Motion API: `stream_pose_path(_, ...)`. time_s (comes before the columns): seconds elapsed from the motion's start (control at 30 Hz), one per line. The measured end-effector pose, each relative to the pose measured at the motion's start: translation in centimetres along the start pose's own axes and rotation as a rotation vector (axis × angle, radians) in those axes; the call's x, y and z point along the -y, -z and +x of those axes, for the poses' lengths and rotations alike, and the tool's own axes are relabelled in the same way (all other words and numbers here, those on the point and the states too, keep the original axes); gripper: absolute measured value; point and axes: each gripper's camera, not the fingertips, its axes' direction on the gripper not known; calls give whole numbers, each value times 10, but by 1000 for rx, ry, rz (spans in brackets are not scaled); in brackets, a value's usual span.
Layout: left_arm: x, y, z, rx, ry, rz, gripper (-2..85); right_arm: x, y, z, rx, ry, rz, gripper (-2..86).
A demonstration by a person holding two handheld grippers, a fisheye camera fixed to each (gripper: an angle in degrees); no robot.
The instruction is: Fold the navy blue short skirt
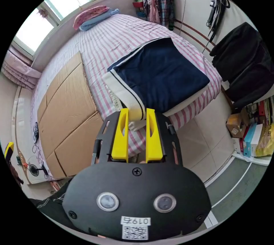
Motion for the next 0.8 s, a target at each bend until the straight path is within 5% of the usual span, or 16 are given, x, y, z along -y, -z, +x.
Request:
stream_pose_path(0.2, 26, 8, 37, 28, 19, 33, 10, -36, 67, 24, 14, -280, 19, 78)
stream_pose_path(0.43, 39, 4, 58, 8, 82, 31, 11, -81, 73, -65, -310, -143, 25, 61)
stream_pose_path(0.8, 22, 13, 46, 11, 53, 24, 11, -231, 138, 27, 230, -399, 84, 51)
